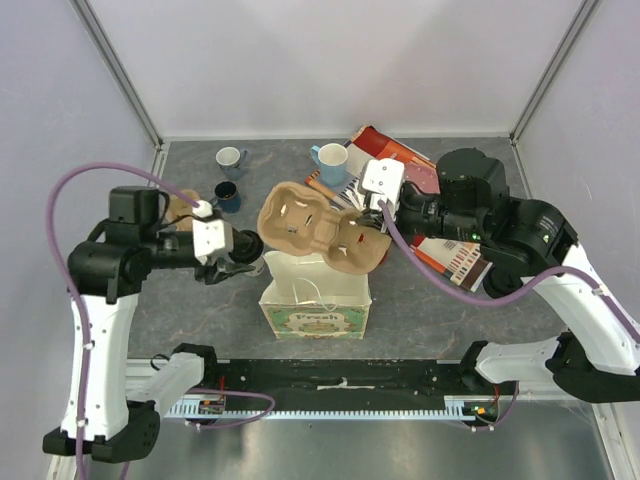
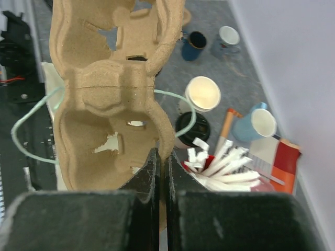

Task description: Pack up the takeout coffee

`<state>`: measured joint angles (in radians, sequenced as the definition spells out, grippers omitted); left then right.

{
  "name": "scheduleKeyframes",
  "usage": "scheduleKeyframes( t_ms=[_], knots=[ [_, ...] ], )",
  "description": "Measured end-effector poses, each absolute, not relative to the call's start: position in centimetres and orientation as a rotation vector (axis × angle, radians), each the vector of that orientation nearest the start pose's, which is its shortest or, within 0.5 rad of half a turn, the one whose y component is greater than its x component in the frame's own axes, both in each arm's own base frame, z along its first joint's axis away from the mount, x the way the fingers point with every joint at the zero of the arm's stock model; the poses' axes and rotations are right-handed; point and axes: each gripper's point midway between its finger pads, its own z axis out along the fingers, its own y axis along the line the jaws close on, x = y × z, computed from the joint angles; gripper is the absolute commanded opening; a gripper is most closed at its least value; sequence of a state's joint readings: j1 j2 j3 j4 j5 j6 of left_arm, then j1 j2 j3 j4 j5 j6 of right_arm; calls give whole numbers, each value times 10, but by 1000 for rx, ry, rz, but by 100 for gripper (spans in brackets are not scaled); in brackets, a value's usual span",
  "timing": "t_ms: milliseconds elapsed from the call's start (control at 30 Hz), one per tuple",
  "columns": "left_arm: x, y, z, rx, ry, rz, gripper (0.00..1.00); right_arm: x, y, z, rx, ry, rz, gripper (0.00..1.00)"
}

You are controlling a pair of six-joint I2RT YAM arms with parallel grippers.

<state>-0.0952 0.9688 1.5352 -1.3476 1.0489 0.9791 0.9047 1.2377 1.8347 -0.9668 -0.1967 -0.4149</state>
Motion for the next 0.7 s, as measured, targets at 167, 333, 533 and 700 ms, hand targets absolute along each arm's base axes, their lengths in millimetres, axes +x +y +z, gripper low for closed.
scheduleKeyframes(
  t_ms=[167, 333, 533, 700],
  knots=[
    [156, -161, 312, 1650, 1293, -634, 65, 180, 275, 409, -1356, 1500, 632, 0],
    [160, -173, 298, 1845, 1124, -565, 65, 182, 282, 386, -1380, 1560, 731, 0],
    [139, -184, 289, 2032, 923, -485, 64, 180, 283, 372, -1394, 1601, 782, 0],
    [141, -185, 282, 2124, 853, -408, 60, 177, 287, 360, -1423, 1619, 825, 0]
  ],
)
